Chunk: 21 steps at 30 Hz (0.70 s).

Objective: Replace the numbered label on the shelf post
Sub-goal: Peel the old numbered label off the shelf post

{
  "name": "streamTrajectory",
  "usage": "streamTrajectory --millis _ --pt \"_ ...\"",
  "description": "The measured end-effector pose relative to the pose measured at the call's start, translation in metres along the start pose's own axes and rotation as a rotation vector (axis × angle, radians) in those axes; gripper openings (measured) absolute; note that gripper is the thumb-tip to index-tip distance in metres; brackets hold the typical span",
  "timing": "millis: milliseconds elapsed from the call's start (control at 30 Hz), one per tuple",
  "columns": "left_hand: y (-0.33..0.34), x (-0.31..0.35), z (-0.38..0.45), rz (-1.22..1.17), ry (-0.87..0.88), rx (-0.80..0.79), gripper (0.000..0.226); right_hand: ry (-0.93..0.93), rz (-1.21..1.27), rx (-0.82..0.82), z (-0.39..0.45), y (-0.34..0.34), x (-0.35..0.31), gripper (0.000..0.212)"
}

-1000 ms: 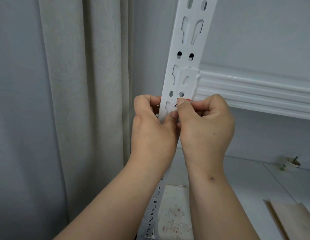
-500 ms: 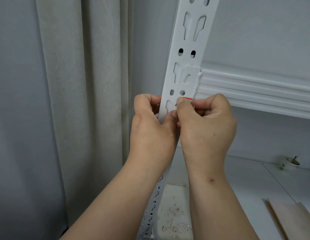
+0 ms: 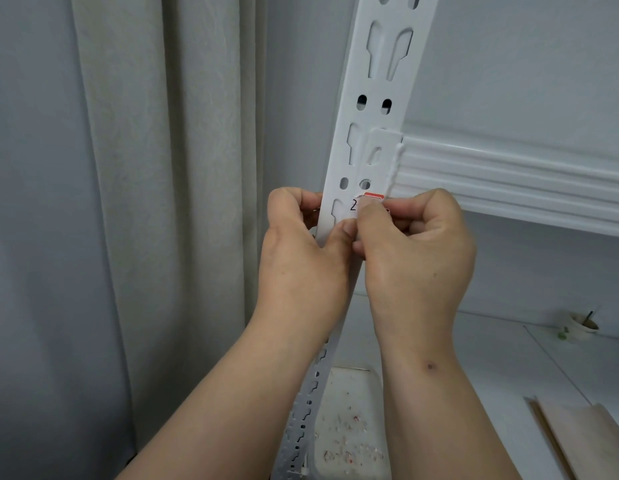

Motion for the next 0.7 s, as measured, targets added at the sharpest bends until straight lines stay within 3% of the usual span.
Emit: streamTrajectory --millis 100,333,467,600,700 --pt "0.001 0.0 0.0 0.004 0.007 0.005 0.024 0.0 -0.01 0.019 0.001 0.002 -0.001 0.022" --pt "0.001 -0.003 0.001 0.001 0.008 0.031 0.027 -0.039 -0.041 -0.001 0.0 0.001 0.001 0.012" --pt "0.0 0.0 -0.001 0.054 0.049 0.043 0.035 -0.009 0.068 -0.025 -0.003 -0.002 0.001 0.016" --pt "0.0 0.008 -0.007 0.167 0.242 0.111 0.041 0.022 0.118 -0.033 -0.002 -0.004 0.001 0.02" --pt "-0.001 0.013 -0.003 0.252 0.42 0.218 0.024 0.028 0.129 -0.015 -0.002 -0.003 0.003 0.019"
Point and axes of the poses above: each hand's wrist, its own z-axis towards the middle knuckle, its own y-axis out of the palm, x = y × z, the point moved 2 cm from there along z, towards the middle knuckle, and after that the axes turned 5 degrees about z, right-handed, at the moved point
